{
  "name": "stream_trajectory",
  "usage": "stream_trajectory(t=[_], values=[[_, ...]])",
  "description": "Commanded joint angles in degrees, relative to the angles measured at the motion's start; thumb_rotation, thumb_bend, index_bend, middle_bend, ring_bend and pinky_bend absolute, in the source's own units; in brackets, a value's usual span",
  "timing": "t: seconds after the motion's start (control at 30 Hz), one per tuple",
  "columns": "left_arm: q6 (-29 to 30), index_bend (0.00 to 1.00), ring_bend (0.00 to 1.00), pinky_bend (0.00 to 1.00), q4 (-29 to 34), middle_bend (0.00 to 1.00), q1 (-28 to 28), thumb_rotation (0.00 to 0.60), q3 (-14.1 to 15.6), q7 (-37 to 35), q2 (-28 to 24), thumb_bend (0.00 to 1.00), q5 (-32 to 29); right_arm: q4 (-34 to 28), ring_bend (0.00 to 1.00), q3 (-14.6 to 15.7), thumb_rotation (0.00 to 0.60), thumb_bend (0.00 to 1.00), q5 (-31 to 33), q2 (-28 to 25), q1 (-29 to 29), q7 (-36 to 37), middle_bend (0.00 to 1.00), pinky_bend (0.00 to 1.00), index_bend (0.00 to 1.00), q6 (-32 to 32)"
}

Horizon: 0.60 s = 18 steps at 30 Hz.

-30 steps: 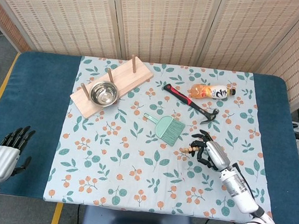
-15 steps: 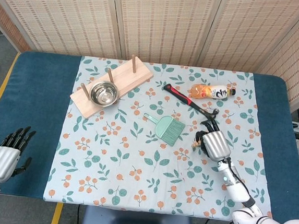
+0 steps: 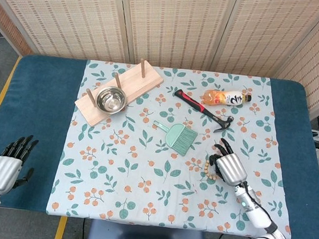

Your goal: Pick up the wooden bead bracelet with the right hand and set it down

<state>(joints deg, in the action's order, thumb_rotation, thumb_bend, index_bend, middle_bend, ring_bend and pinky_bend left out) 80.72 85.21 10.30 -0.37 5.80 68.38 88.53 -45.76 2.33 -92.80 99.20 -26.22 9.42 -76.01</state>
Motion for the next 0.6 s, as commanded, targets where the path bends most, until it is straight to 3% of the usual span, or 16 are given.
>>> stream_trajectory(t=[0.03, 0.1, 0.17, 0.23, 0.33, 0.4, 0.5, 0.6], values=[[0.0, 0.00, 0.00, 0.16, 0.0, 0.00, 0.0, 0.600, 0.0, 0.1, 0.0, 0.44, 0.0, 0.5, 0.16, 1.2, 0.600, 1.00, -1.0, -0.2, 1.4, 1.1, 0.59, 0.00, 0.55, -1.3], [0.0, 0.00, 0.00, 0.16, 0.0, 0.00, 0.0, 0.600, 0.0, 0.1, 0.0, 0.44, 0.0, 0.2, 0.15, 2.0, 0.600, 0.99, -1.2, -0.8, 2.3, 1.1, 0.54, 0.00, 0.50, -1.3], [0.0, 0.00, 0.00, 0.16, 0.1, 0.00, 0.0, 0.600, 0.1, 0.2, 0.1, 0.44, 0.1, -0.7, 0.13, 2.2, 0.600, 0.88, -1.0, -1.5, 2.9, 1.0, 0.44, 0.00, 0.38, -1.2], [0.0, 0.00, 0.00, 0.16, 0.1, 0.00, 0.0, 0.600, 0.1, 0.2, 0.0, 0.44, 0.1, -2.7, 0.07, 1.6, 0.578, 0.63, -0.4, -2.6, 3.5, 0.3, 0.29, 0.00, 0.19, -1.7], [0.0, 0.00, 0.00, 0.16, 0.1, 0.00, 0.0, 0.600, 0.1, 0.1, 0.0, 0.44, 0.1, -3.4, 0.02, 1.4, 0.534, 0.48, -0.3, -2.9, 3.6, 0.0, 0.19, 0.00, 0.07, -1.9], [0.1, 0.00, 0.00, 0.16, 0.1, 0.00, 0.0, 0.600, 0.1, 0.1, 0.0, 0.44, 0.2, -6.2, 0.00, 0.5, 0.471, 0.31, 0.2, -4.4, 4.1, -0.7, 0.07, 0.00, 0.00, -3.3], [0.4, 0.00, 0.00, 0.16, 0.2, 0.00, -0.1, 0.600, 0.0, 0.0, -0.2, 0.44, 0.2, -21.2, 0.00, 0.5, 0.448, 0.16, -0.3, -13.7, 7.1, -11.0, 0.00, 0.00, 0.00, -9.0], [0.3, 0.00, 0.00, 0.16, 0.2, 0.00, -0.1, 0.600, 0.0, 0.0, -0.2, 0.44, 0.2, -33.8, 0.00, 1.5, 0.438, 0.11, 0.6, -20.7, 10.4, -20.9, 0.00, 0.00, 0.00, -11.1]])
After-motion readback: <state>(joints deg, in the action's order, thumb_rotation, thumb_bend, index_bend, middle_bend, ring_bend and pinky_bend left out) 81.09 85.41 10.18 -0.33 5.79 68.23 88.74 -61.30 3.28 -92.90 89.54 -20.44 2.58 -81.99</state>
